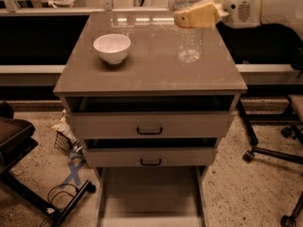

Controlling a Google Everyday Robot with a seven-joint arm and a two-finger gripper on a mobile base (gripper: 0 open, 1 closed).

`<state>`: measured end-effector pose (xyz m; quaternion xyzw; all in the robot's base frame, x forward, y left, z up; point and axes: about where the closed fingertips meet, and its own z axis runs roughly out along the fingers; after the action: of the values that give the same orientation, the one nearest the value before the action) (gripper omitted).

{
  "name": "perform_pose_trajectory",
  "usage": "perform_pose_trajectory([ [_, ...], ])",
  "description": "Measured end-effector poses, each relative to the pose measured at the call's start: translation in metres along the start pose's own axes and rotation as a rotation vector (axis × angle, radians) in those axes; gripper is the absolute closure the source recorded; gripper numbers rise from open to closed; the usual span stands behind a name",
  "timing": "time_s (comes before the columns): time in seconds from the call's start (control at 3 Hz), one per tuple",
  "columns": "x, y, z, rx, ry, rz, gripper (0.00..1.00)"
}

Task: Pick water bottle from bottom drawer and place on counter

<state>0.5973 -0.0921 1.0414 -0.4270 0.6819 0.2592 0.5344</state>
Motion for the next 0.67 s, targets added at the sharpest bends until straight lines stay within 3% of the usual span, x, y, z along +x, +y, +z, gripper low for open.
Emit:
perform_pose_trajectory([
  [0.33,-0.005,-0.033,0.010,0.032,-0.016,-0.015,1.00],
  [0.67,0.026,-0.077,0.013,0.067,-0.038,0.028,1.00],
])
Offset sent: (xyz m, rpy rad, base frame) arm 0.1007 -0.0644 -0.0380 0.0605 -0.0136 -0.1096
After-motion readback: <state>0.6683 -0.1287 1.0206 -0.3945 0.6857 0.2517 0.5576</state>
